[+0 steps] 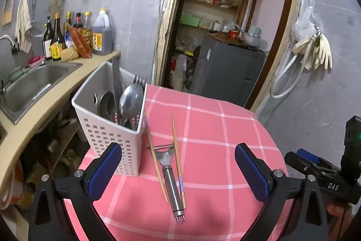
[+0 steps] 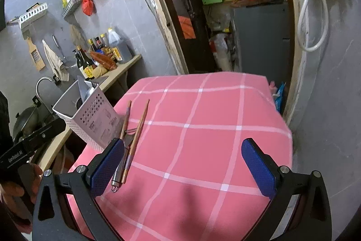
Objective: Organize utensils
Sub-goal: 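Move both tools back over the chopsticks and peeler on the cloth, then lower the right tool onto the wooden chopsticks and close on them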
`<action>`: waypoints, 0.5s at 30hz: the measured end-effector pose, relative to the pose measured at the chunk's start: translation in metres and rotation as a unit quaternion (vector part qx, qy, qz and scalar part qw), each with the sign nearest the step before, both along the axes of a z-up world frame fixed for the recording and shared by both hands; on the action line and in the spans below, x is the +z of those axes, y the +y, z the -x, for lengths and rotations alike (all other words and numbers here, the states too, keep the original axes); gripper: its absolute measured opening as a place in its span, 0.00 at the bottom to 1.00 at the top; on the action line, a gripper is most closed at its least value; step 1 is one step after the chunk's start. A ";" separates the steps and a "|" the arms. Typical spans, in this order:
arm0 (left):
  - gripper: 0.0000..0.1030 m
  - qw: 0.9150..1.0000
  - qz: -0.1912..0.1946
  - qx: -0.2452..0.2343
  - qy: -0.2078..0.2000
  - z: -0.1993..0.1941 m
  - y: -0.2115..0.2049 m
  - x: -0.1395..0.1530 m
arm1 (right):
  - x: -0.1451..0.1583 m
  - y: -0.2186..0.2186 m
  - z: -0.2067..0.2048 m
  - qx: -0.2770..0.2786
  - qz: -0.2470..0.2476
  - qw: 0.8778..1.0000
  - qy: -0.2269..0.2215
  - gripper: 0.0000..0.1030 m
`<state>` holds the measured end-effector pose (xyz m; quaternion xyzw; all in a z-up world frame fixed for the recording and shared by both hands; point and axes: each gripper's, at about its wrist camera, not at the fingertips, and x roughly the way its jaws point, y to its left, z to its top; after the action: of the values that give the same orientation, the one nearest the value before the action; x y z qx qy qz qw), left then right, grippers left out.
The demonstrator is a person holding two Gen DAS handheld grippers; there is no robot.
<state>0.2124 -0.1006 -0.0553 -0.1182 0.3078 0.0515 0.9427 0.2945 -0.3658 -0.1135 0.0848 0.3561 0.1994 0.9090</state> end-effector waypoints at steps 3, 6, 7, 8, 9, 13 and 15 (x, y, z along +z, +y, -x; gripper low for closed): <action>0.92 1.000 0.011 0.006 0.017 -0.003 0.002 -0.012 | -0.006 0.001 -0.006 0.006 -0.001 1.000 0.008 0.99; 0.89 0.999 0.023 0.012 0.031 -0.006 0.006 -0.020 | -0.013 0.004 -0.012 0.015 -0.004 1.000 0.019 0.99; 0.88 0.999 0.028 0.015 0.036 -0.006 0.007 -0.023 | -0.014 0.006 -0.015 0.018 -0.004 1.000 0.022 0.99; 0.87 0.999 0.032 0.017 0.039 -0.007 0.008 -0.026 | -0.016 0.006 -0.016 0.020 -0.005 1.000 0.024 0.98; 0.86 0.998 0.035 0.018 0.041 -0.008 0.009 -0.028 | -0.017 0.007 -0.018 0.022 -0.006 0.999 0.026 0.98; 0.80 0.997 0.049 0.021 0.053 -0.010 0.011 -0.039 | -0.024 0.010 -0.030 0.035 -0.010 0.998 0.041 0.89; 0.76 0.997 0.054 0.022 0.057 -0.012 0.012 -0.044 | -0.027 0.014 -0.035 0.044 -0.009 0.998 0.048 0.81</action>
<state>0.2247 -0.0887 -0.0993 -0.1725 0.3608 0.0619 0.9145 0.3299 -0.3519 -0.1409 0.0861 0.4008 0.2384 0.8804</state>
